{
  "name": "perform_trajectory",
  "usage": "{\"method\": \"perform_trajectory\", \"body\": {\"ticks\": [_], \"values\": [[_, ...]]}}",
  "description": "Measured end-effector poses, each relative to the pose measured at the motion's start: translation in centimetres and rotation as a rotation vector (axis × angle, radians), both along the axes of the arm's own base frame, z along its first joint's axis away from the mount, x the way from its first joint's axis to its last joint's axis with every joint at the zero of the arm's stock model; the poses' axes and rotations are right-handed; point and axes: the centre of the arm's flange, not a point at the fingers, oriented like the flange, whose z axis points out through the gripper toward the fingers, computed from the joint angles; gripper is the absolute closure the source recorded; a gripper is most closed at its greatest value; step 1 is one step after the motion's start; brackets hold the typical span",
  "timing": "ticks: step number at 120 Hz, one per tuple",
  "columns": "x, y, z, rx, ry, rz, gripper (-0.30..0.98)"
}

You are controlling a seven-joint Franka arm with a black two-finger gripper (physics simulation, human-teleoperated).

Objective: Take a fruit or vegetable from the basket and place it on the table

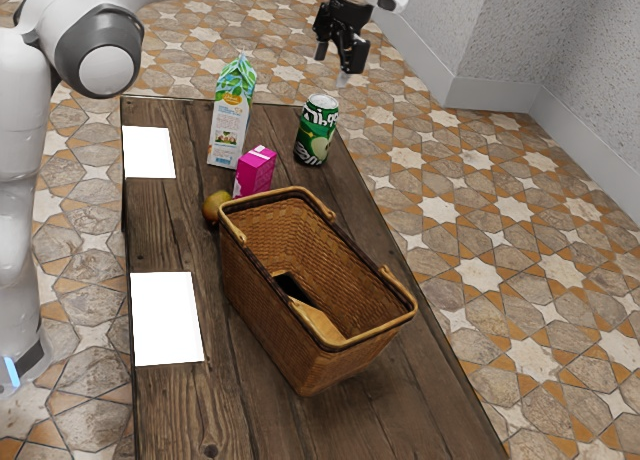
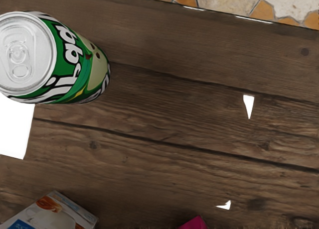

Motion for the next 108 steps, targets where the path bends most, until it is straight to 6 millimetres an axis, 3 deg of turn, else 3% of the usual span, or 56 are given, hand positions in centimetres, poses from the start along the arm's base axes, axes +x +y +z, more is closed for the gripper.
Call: {"method": "perform_trajectory", "body": {"ticks": [10, 18, 21, 24, 39, 45, 51, 66, 70, 78, 89, 108], "values": [[-0.1, -0.2, 0.3, 0.002, -0.001, -0.011, 0.0], [-3.4, -1.3, 8.4, 0.03, -0.163, -0.034, 0.0], [-4.1, -2.5, 10.1, 0.032, -0.199, -0.057, 0.0], [-4.1, -4.0, 10.5, 0.027, -0.207, -0.089, 0.0], [-1.0, -14.8, 5.2, -0.019, -0.089, -0.3, 0.0], [-0.7, -18.0, 3.5, -0.028, -0.05, -0.356, 0.0], [-0.5, -19.2, 2.4, -0.032, -0.026, -0.374, 0.0], [0.1, -18.6, 1.2, -0.033, -0.002, -0.349, 0.0], [1.0, -19.9, -0.3, -0.028, 0.023, -0.35, 0.0], [1.7, -24.6, -2.8, -0.053, 0.065, -0.375, 0.0], [-0.7, -30.5, -6.7, -0.072, 0.156, -0.421, 0.0], [-7.5, -32.9, -14.8, -0.128, 0.237, -0.405, 0.0]]}}
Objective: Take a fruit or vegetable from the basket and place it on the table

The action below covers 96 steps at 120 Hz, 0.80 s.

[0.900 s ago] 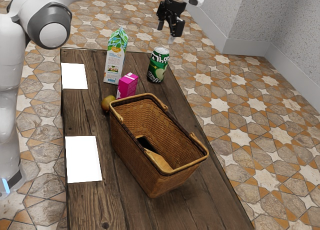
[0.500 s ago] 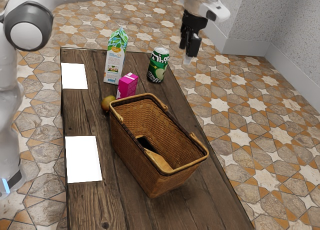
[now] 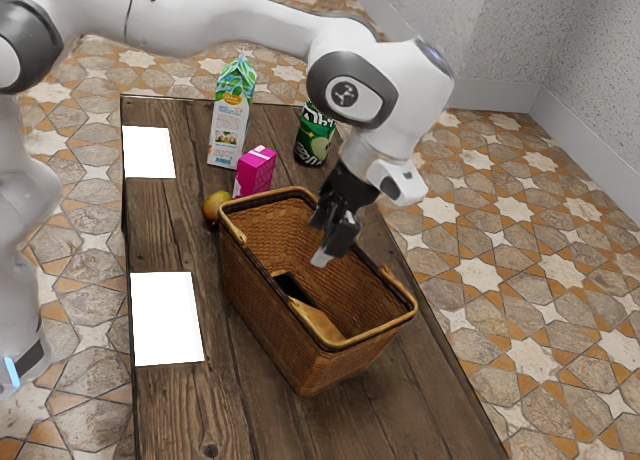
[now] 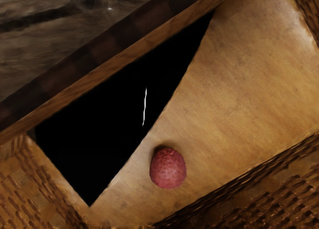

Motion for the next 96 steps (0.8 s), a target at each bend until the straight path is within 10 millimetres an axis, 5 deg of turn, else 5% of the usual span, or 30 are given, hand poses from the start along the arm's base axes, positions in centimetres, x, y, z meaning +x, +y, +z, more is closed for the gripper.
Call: {"method": "perform_trajectory", "body": {"ticks": [14, 38, 69, 96], "values": [[0.3, 3.0, -2.0, -0.024, -0.103, 0.168, 0.0], [0.9, 2.5, -2.1, -0.064, -0.198, 0.393, 0.0], [-2.1, 3.3, -3.8, -0.071, -0.153, 0.59, 0.0], [-2.0, 4.1, -8.8, 0.017, -0.09, 0.706, 0.0]]}}
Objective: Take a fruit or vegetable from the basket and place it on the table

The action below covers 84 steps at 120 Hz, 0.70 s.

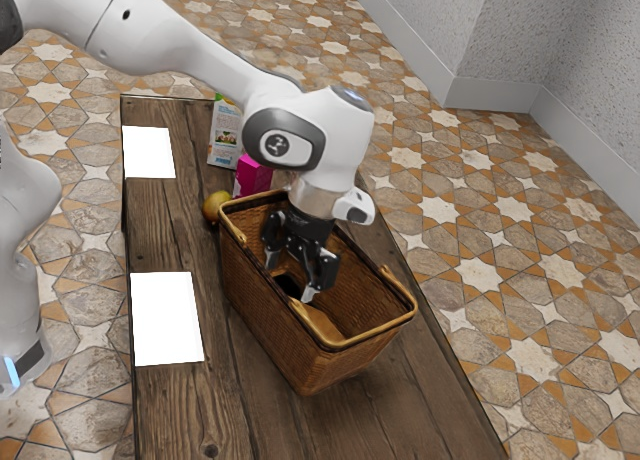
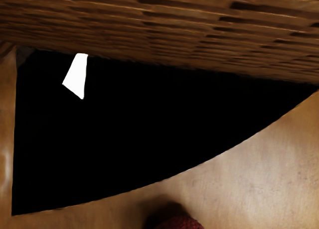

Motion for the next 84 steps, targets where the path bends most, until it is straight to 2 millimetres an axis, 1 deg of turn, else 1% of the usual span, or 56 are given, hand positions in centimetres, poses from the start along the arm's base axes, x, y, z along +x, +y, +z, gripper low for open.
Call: {"method": "perform_trajectory", "body": {"ticks": [6, 12, 19, 36, 54, 68, 84], "values": [[0.2, -0.1, -0.9, 0.009, 0.008, 0.019, 0.0], [-0.3, -0.4, -1.9, 0.015, 0.023, 0.027, 0.0], [-0.7, -1.0, -2.5, 0.017, 0.029, 0.016, 0.0], [-0.8, -1.3, -2.8, 0.024, 0.02, -0.015, 0.0], [-1.3, -2.3, -2.9, 0.016, 0.01, -0.087, 0.0], [-1.4, -2.0, -3.7, 0.007, 0.003, -0.119, 0.0], [-0.8, -1.9, -4.1, 0.009, -0.043, -0.158, 0.0]]}}
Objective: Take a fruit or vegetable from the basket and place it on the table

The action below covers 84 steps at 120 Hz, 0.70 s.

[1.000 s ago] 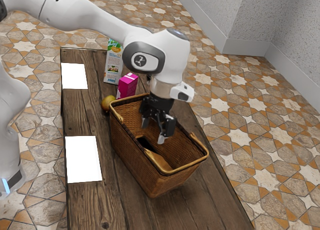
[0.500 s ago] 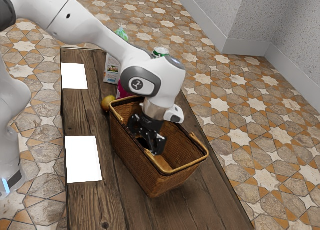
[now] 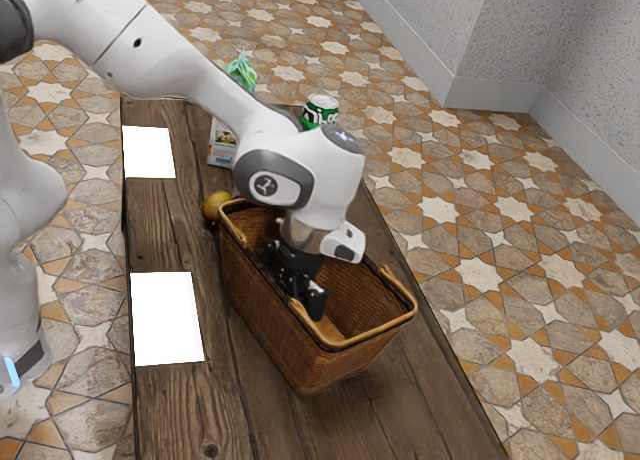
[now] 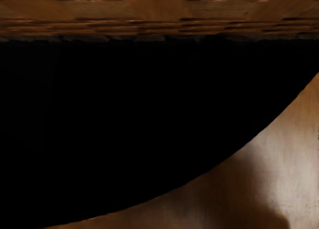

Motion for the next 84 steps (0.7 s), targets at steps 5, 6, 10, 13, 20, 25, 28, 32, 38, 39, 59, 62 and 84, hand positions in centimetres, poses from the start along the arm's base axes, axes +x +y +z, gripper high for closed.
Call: {"method": "perform_trajectory", "body": {"ticks": [5, 6, 10, 13, 20, 25, 28, 32, 38, 39, 59, 62, 84], "values": [[0.0, 0.0, -0.1, -0.001, -0.016, -0.009, -0.02], [0.0, 0.0, -0.1, -0.002, -0.019, -0.009, -0.03], [0.1, 0.0, -0.2, -0.007, -0.031, -0.012, -0.09], [0.1, 0.1, -0.3, -0.011, -0.039, -0.015, -0.13], [0.1, 0.1, -0.4, -0.02, -0.053, -0.018, -0.2], [0.1, 0.1, -0.4, -0.024, -0.059, -0.018, -0.21], [0.0, 0.1, -0.4, -0.031, -0.059, -0.022, -0.22], [-0.1, 0.2, -0.3, -0.04, -0.055, -0.025, -0.21], [-0.3, 0.3, -0.3, -0.052, -0.047, -0.03, -0.21], [-0.3, 0.3, -0.3, -0.054, -0.045, -0.03, -0.2], [-1.0, 0.7, -0.2, -0.073, -0.026, -0.037, -0.16], [-1.0, 0.7, -0.2, -0.073, -0.027, -0.039, -0.17], [-0.9, 0.7, -0.3, -0.077, -0.037, -0.048, -0.21]]}}
